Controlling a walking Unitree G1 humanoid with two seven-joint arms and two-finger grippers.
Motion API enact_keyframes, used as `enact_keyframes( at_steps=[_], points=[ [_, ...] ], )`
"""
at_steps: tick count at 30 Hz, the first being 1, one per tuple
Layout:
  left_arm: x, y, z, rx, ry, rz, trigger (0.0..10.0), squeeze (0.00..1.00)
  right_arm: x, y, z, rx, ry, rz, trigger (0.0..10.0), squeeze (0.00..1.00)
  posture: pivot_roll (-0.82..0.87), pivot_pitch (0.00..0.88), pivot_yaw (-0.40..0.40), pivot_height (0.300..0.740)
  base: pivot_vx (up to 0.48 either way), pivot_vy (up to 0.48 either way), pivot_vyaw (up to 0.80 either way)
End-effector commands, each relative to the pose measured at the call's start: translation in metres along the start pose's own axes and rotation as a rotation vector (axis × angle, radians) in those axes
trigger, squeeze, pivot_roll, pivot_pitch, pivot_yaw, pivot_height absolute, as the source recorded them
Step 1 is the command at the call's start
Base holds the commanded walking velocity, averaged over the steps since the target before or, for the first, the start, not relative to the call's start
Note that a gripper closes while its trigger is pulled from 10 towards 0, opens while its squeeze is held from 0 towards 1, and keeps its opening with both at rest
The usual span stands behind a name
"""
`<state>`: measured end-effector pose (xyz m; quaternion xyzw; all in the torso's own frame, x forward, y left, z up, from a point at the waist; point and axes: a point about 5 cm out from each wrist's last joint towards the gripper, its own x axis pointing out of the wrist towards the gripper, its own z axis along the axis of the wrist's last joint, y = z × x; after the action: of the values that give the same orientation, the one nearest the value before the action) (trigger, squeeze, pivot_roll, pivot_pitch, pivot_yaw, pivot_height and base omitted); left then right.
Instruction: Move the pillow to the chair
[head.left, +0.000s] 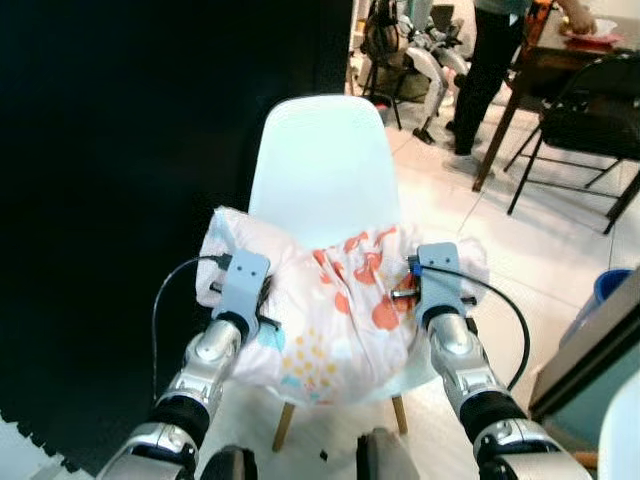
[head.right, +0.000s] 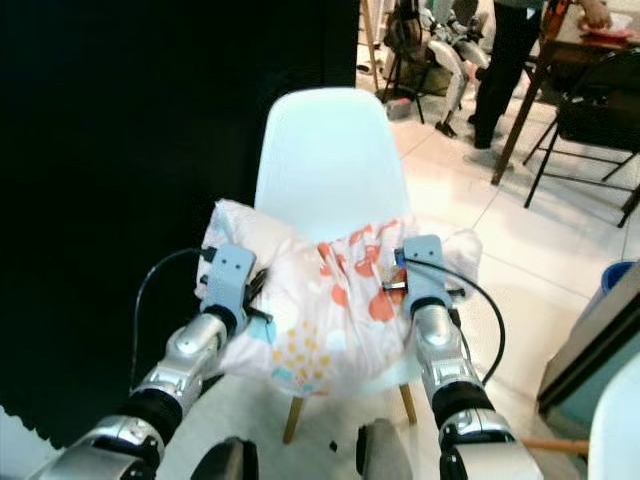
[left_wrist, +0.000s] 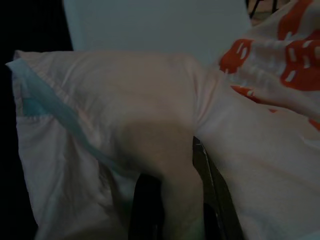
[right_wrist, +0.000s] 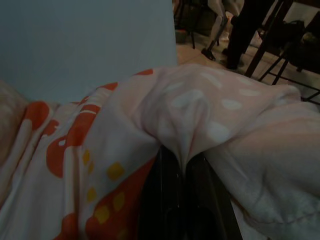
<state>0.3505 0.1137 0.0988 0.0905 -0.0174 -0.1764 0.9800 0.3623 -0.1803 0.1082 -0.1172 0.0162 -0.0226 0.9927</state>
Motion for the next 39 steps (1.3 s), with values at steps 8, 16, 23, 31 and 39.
enact_keyframes(
  at_steps=[8,16,23,31,39],
  points=[
    [0.028,0.001,0.055,0.009,-0.185,-0.072,10.0,0.0,0.026,-0.015,0.062,-0.013,-0.18,-0.053,10.0,0.0,-0.04,0.203,-0.029,0.615,0.0,0.0,0.0],
    [0.024,0.014,0.042,0.037,-0.122,-0.012,10.0,0.0,0.029,-0.007,0.055,-0.024,-0.105,-0.017,10.0,0.0,-0.06,0.257,-0.044,0.615,0.0,0.0,0.0],
    [0.007,0.007,0.007,0.07,-0.015,-0.037,10.0,0.0,0.022,-0.005,0.03,-0.021,-0.022,-0.025,10.0,0.0,-0.06,0.273,-0.04,0.615,0.0,0.0,0.0],
    [0.004,0.001,0.001,0.074,-0.004,-0.064,10.0,0.0,0.019,-0.01,0.022,-0.012,0.01,-0.058,10.0,0.0,-0.06,0.274,-0.03,0.615,0.0,0.0,0.0],
    [0.01,-0.001,0.009,0.083,-0.016,-0.071,10.0,0.0,0.019,-0.013,0.022,0.033,0.012,-0.073,10.0,0.0,-0.05,0.266,-0.016,0.611,0.0,0.0,0.0]
  ],
)
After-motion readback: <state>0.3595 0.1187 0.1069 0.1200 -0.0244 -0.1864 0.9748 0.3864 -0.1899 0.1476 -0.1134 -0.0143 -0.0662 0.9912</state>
